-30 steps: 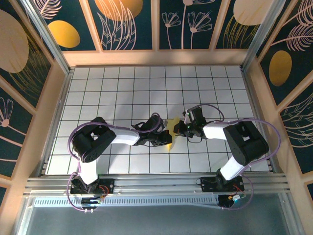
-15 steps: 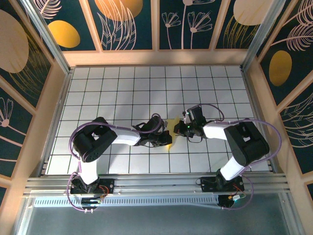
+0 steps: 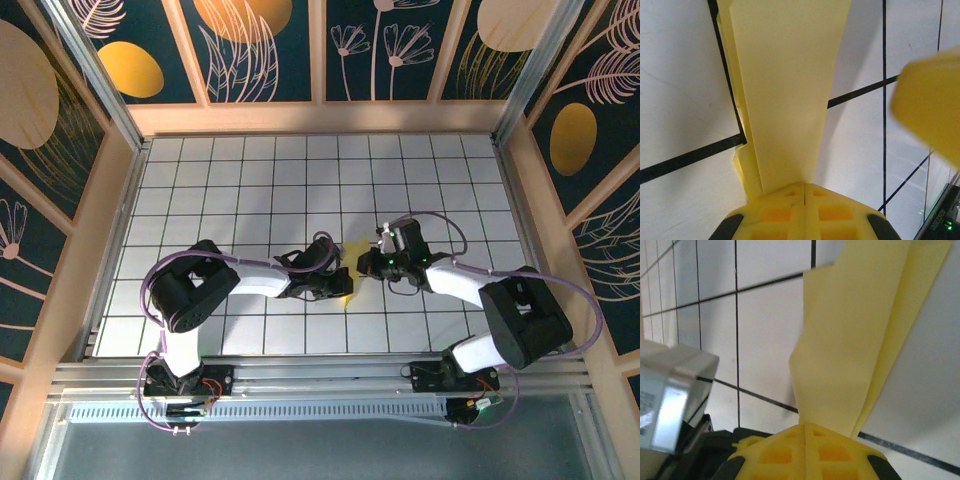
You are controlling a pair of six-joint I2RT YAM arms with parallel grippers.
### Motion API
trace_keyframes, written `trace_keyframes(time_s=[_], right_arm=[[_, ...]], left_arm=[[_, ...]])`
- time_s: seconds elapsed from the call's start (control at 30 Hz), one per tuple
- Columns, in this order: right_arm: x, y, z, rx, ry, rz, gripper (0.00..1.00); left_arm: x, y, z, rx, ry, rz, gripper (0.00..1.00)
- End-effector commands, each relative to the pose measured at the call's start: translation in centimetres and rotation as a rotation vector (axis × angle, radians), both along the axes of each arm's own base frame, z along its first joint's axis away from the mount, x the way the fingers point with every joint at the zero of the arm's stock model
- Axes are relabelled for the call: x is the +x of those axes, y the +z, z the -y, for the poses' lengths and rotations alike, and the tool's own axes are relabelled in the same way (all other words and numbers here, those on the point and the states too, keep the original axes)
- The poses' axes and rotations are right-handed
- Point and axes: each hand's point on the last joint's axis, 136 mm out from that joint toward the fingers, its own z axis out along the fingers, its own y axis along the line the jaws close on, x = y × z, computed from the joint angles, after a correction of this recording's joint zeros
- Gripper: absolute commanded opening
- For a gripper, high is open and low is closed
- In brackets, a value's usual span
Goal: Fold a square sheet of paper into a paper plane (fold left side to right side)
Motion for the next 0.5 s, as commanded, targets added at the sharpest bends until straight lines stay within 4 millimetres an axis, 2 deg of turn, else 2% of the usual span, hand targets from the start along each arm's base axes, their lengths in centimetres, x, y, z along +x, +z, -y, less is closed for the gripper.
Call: trace_keyframes(time_s=[0.0, 0.2, 0.47], right_arm=[[0.0, -0.4, -0.9, 0.025, 0.008, -0.010, 0.00], [-0.2, -2.1, -1.2, -0.008, 0.003, -0.047, 0.00], [-0.2, -4.0, -0.4, -0.068, -0.016, -0.061, 0.00]], left_arm=[[-1.3, -4.5, -3.1, 0.186, 0.015, -0.063, 0.00], [-1.2, -4.7, -3.2, 0.202, 0.019, -0.062, 0.00], [-1.3, -5.3, -3.8, 0.237, 0.024, -0.072, 0.00]])
